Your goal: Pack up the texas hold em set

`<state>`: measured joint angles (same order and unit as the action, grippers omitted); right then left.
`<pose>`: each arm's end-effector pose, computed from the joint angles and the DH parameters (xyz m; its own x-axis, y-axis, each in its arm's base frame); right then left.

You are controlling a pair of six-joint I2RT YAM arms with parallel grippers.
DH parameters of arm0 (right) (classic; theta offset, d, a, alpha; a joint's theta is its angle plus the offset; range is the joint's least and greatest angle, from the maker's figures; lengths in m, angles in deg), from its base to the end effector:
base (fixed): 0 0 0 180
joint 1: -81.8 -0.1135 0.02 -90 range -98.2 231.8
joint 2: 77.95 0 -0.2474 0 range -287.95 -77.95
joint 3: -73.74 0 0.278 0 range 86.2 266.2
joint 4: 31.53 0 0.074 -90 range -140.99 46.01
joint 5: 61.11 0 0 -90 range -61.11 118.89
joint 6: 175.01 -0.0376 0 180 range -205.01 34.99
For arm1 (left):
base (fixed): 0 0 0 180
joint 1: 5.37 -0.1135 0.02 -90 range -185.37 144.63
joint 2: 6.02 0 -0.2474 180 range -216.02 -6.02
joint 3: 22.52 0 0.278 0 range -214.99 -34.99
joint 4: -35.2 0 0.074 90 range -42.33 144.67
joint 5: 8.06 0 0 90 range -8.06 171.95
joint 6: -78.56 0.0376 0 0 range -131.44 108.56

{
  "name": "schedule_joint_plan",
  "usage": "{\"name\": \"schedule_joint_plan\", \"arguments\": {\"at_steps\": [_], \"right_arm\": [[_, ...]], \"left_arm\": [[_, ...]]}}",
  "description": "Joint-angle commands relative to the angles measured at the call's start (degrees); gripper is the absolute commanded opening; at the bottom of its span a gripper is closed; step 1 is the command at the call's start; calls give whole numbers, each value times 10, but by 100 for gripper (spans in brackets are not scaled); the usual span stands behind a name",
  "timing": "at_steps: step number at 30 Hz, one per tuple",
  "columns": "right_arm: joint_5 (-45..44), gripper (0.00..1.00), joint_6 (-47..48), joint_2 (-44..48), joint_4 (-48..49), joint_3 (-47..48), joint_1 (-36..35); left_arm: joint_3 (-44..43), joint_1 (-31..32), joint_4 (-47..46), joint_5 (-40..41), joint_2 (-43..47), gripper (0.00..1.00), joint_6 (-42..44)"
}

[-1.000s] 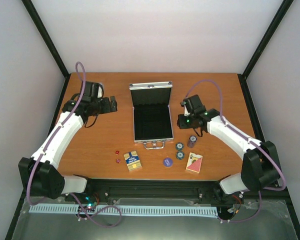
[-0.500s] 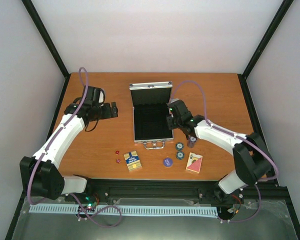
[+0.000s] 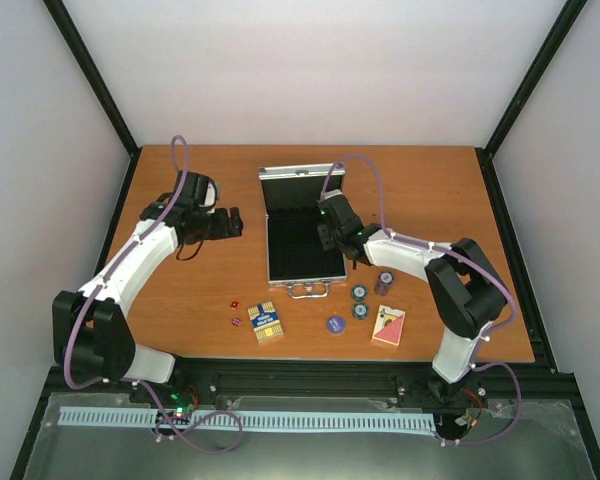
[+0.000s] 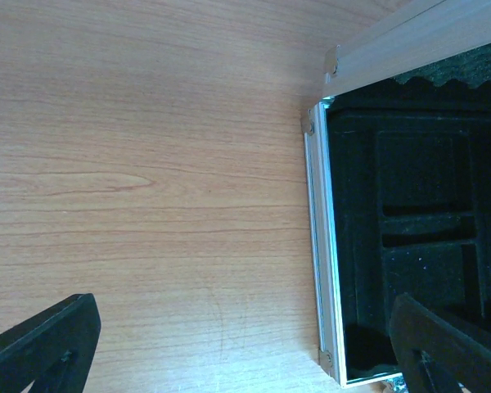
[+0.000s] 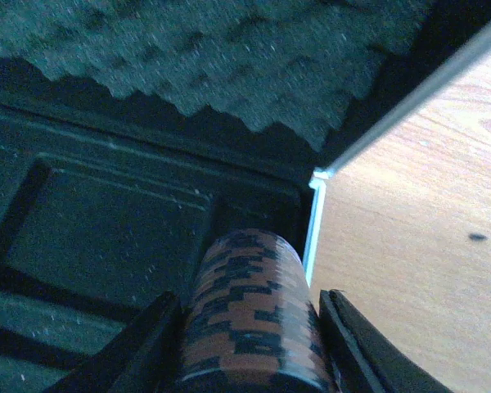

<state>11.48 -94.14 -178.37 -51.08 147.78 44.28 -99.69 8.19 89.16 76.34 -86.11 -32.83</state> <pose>0.3164 0.2287 0.1544 -0.6287 -0.2918 -0.7208 -0.3204 0.9418 -0.1019 0.3063 -0.0776 0.2497 -0.8621 -0.1655 -0.4790 -0.0314 0.9608 -0.2754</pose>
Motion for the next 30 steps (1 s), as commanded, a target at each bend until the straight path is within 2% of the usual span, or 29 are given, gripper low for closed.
{"name": "schedule_joint_plan", "arguments": {"at_steps": [1, 17, 20, 24, 30], "right_arm": [[-4, 3, 3, -29, 68, 43, -6], [-34, 4, -19, -86, 105, 26, -11], [-37, 26, -28, -85, 102, 10, -14], [-26, 48, -35, -82, 83, 7, -16], [-12, 61, -44, -66, 69, -2, -17]], "left_arm": [[4, 2, -20, -18, -5, 100, 4], [8, 2, -16, -18, -25, 100, 11], [5, 2, -18, -19, -28, 100, 9], [2, 2, -21, -20, -30, 100, 5], [2, 2, -27, -16, -26, 100, -2]]}}
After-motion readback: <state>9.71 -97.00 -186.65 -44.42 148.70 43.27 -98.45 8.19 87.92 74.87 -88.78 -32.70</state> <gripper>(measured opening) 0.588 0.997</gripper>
